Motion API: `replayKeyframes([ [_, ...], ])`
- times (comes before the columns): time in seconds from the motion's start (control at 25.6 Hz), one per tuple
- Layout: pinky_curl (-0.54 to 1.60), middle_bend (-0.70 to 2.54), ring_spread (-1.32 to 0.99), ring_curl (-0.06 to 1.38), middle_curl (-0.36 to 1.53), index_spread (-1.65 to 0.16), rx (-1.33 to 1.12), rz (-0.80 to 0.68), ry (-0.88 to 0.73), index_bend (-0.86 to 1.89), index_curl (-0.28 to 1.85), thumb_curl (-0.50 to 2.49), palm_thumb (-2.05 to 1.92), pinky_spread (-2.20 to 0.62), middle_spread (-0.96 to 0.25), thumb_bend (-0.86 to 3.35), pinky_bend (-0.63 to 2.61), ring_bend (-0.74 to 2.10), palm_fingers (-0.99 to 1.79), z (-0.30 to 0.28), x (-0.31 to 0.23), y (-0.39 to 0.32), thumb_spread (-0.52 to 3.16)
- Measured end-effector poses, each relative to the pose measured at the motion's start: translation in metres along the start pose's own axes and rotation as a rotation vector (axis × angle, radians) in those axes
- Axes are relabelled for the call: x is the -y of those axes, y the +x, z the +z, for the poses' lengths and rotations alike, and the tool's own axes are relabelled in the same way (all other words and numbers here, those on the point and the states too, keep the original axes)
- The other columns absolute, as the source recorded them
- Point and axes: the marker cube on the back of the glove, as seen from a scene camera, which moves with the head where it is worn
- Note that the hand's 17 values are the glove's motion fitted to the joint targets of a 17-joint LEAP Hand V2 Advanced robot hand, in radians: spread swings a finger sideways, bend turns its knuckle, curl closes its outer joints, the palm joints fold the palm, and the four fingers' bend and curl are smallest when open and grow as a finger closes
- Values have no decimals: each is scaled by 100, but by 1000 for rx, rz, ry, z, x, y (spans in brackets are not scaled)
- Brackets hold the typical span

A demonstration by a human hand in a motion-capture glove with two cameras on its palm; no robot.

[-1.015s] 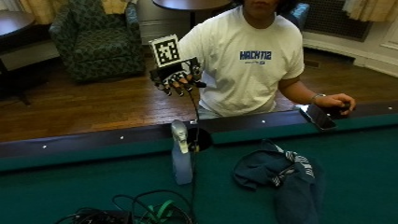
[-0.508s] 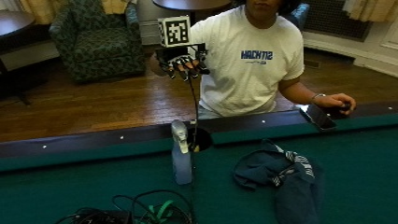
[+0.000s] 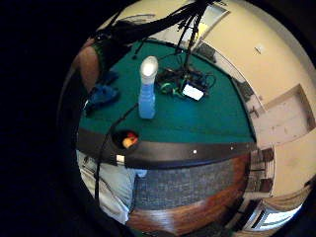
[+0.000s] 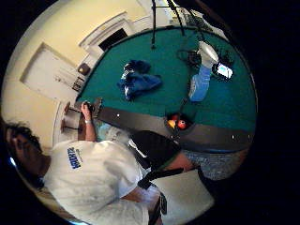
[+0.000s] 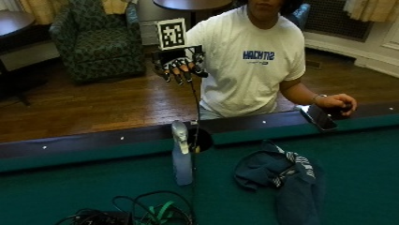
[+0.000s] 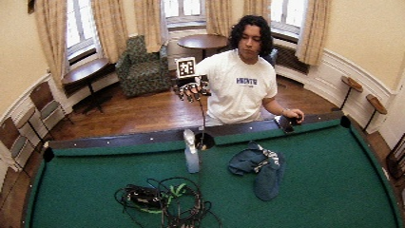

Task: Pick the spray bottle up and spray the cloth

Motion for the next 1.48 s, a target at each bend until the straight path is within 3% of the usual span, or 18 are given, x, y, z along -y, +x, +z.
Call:
replayKeyframes([
  [0.27, 33, 22, -10, 31, 35, -44, 6, 101, 66, 11, 18, 31, 33, 22, -11, -3, 40, 45, 41, 7, 8, 0, 85],
  [0.51, 34, 22, -10, 31, 35, -43, 2, -66, -31, 11, 18, 32, 34, 22, -11, -3, 40, 47, 43, 5, 0, 5, 85],
  [1.02, 34, 21, -10, 32, 36, -43, 13, -82, -37, 10, 17, 33, 36, 22, -10, -3, 40, 50, 45, 14, 0, 11, 86],
  [1.48, 35, 21, -10, 32, 36, -43, 14, -6, -47, 10, 17, 33, 36, 22, -10, -3, 40, 50, 46, 22, -2, 15, 87],
])
